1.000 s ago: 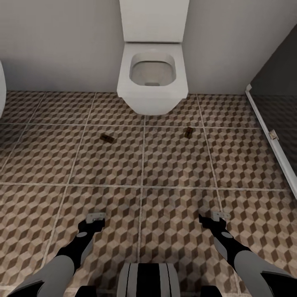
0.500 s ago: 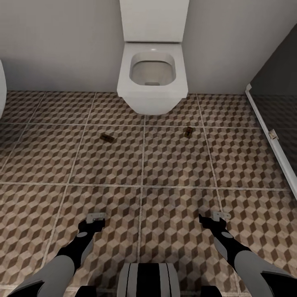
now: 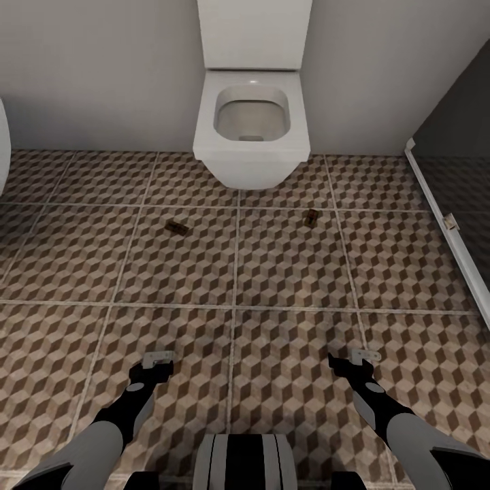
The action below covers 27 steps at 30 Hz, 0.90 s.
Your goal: Take the four mousetraps from the cabinet in the bathroom and place them on the bathroom floor. Make sure all four end up on the same floor surface, and ensure that at least two of them are either under or directly next to the same bathroom sink.
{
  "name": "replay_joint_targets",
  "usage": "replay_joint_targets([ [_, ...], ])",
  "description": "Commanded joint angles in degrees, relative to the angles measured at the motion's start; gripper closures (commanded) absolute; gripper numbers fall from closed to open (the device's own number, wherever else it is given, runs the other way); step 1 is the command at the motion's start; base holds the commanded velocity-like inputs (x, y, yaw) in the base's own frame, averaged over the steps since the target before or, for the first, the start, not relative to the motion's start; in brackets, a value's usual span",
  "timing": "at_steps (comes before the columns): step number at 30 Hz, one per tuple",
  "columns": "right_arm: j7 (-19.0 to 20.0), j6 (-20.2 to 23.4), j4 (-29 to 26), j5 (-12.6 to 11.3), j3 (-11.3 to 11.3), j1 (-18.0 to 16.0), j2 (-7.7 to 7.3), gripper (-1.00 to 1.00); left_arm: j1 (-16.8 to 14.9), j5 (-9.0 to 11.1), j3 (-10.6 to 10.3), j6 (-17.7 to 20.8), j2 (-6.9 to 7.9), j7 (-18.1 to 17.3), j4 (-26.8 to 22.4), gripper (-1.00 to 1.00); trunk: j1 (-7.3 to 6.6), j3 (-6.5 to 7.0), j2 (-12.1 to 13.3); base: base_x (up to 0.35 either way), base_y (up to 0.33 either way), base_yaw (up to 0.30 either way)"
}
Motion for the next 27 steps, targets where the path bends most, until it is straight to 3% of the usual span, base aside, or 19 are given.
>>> replay_joint_targets([
  [1,0.06,-0.22,0.06,-0.18,-0.19,-0.03,0.01,-1.00,-0.03,-0.55,0.30,-0.23,-0.03,0.15,0.05,-1.00,-0.01,-0.03,-0.01,0.000,0.000,0.000],
  [14,0.06,-0.23,0.06,-0.18,-0.19,-0.03,0.01,-1.00,-0.03,-0.57,0.31,-0.48,-0.05,0.15,-0.04,-1.00,-0.01,-0.03,-0.01,0.000,0.000,0.000],
  [27,0.06,-0.23,0.06,-0.18,-0.19,-0.03,0.01,-1.00,-0.03,-0.49,0.38,-0.31,-0.03,0.15,0.01,-1.00,-0.34,2.85,0.16,0.000,0.000,0.000],
])
